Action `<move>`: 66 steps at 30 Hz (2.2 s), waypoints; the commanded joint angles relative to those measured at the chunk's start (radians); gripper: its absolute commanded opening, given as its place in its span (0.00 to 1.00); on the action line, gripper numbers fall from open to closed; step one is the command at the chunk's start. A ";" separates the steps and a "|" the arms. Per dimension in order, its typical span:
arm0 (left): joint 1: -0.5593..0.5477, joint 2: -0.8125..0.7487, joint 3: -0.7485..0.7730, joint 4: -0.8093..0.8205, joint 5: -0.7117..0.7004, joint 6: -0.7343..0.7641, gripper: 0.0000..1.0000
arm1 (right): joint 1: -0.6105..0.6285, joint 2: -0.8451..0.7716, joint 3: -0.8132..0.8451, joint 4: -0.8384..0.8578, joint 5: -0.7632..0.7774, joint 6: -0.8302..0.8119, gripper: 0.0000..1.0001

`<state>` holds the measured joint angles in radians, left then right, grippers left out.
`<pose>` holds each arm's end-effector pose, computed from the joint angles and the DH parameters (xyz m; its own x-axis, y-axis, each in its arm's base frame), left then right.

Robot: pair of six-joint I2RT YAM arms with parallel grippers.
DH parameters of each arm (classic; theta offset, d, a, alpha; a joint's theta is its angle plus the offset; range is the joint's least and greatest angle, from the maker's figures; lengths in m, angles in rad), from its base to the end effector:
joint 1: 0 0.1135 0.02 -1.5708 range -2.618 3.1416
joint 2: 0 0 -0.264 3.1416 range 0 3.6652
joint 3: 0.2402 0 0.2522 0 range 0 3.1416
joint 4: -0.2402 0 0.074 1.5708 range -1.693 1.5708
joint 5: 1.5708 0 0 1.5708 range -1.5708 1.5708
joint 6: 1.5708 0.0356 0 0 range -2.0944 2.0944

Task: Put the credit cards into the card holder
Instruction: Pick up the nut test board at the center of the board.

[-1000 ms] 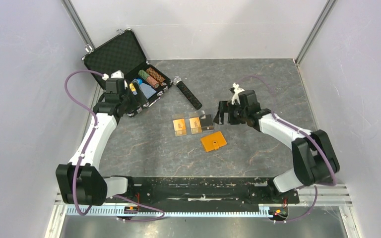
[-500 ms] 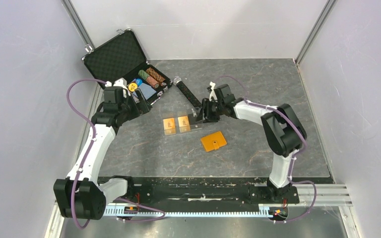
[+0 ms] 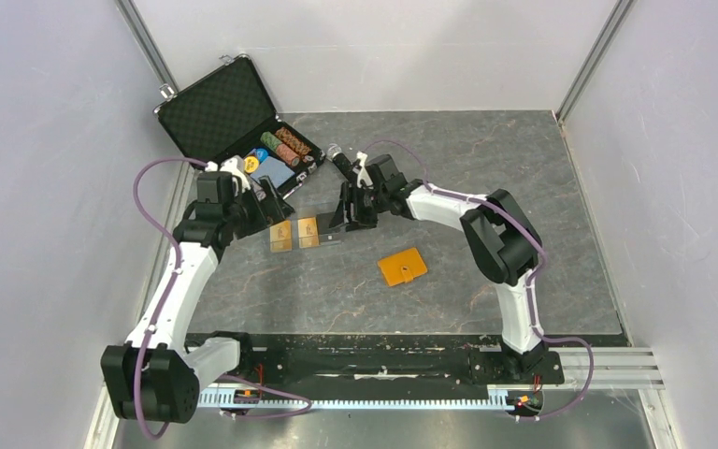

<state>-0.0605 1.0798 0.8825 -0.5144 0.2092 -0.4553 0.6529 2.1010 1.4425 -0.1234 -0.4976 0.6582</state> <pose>0.2290 -0.0213 0.2861 -0.6806 -0.3897 -0.6205 -0.0926 0.8858 -0.4548 0.3540 0.2921 0.1646 -0.9339 -0.0375 -0.3556 -0.2928 0.6513 0.7001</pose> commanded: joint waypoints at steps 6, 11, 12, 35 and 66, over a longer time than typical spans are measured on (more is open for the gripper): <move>-0.057 0.119 0.045 0.056 0.215 0.054 1.00 | -0.133 -0.283 -0.240 0.010 0.015 -0.011 0.69; -0.219 0.242 0.117 0.057 0.179 0.061 1.00 | -0.262 -0.460 -0.440 -0.031 -0.022 -0.031 0.71; -0.252 0.269 0.137 0.057 0.171 0.060 1.00 | -0.291 -0.497 -0.468 -0.046 -0.024 -0.041 0.71; -0.573 0.924 0.572 -0.014 0.375 0.051 0.89 | -0.403 -0.734 -0.902 0.002 -0.214 0.166 0.62; -0.545 0.880 0.285 0.295 0.405 -0.221 0.67 | -0.365 -0.422 -0.660 -0.047 -0.152 -0.128 0.53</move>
<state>-0.6128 1.9026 1.1374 -0.3035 0.5735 -0.6029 0.2852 1.6962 0.8505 -0.2630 -0.6128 0.5255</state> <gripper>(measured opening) 0.702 0.557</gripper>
